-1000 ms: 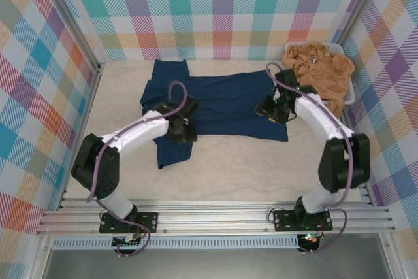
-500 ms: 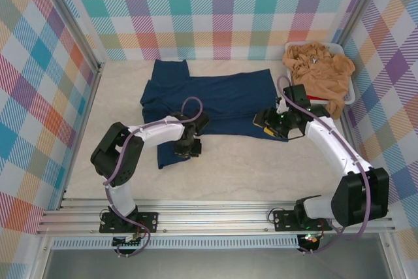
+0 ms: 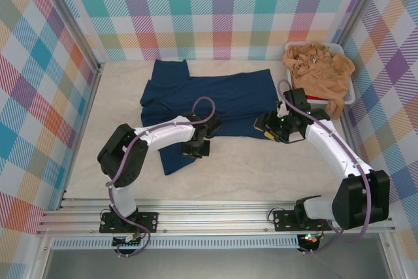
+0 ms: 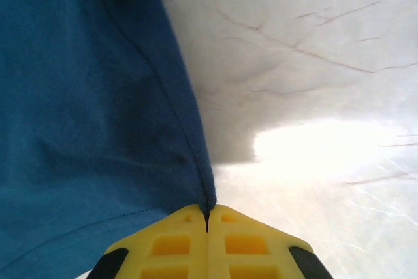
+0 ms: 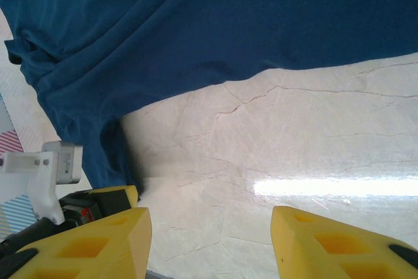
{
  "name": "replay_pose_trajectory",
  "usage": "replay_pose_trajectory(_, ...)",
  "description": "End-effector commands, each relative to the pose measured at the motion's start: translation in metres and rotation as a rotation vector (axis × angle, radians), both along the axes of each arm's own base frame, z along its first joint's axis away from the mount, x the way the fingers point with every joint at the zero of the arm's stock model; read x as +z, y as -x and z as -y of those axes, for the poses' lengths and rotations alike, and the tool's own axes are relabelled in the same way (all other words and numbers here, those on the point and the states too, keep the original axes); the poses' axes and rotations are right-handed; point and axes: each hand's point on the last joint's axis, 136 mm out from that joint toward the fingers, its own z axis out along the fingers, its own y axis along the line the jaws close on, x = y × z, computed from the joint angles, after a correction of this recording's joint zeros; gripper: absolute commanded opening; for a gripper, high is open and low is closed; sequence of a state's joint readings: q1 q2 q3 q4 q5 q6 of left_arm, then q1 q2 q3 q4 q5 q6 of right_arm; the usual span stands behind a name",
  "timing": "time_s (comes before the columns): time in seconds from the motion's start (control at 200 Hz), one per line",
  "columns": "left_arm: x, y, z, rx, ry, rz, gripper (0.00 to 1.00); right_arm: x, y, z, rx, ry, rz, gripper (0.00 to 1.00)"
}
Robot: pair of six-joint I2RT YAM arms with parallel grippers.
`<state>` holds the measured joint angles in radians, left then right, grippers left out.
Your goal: Fold and stack the t-shirts
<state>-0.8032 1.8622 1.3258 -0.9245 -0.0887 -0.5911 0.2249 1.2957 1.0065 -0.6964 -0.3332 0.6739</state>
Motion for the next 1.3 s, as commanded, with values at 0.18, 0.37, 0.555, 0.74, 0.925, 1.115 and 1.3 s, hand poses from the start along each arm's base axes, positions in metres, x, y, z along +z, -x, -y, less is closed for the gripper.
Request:
replay_pose_trajectory(0.18, 0.022, 0.008, 0.014, -0.062, -0.149, -0.084, 0.00, -0.007, 0.011, 0.004, -0.014, 0.011, -0.026, 0.51)
replay_pose_trajectory(0.37, 0.018, 0.001, 0.038, -0.112, -0.120, -0.125, 0.00, -0.015, 0.018, 0.010, -0.029, 0.029, -0.056, 0.51)
replay_pose_trajectory(0.555, 0.035, -0.016, 0.099, -0.159, 0.222, -0.005, 0.35, -0.034, 0.026, 0.018, -0.048, 0.062, -0.112, 0.51)
replay_pose_trajectory(0.74, 0.072, -0.021, 0.080, -0.005, 0.416, 0.135, 0.35, -0.046, 0.029, 0.021, -0.029, 0.097, -0.123, 0.51)
replay_pose_trajectory(0.925, 0.044, 0.015, -0.038, 0.412, 0.327, 0.081, 0.29, -0.055, 0.023, 0.030, -0.027, 0.163, -0.122, 0.50)
replay_pose_trajectory(1.115, 0.004, 0.055, -0.070, 0.591, 0.358, -0.045, 0.38, -0.064, 0.010, 0.058, -0.173, 0.171, -0.183, 0.49)
replay_pose_trajectory(1.3, -0.025, 0.051, -0.068, 0.633, 0.350, -0.061, 0.39, -0.064, 0.002, 0.067, -0.220, 0.182, -0.192, 0.49)
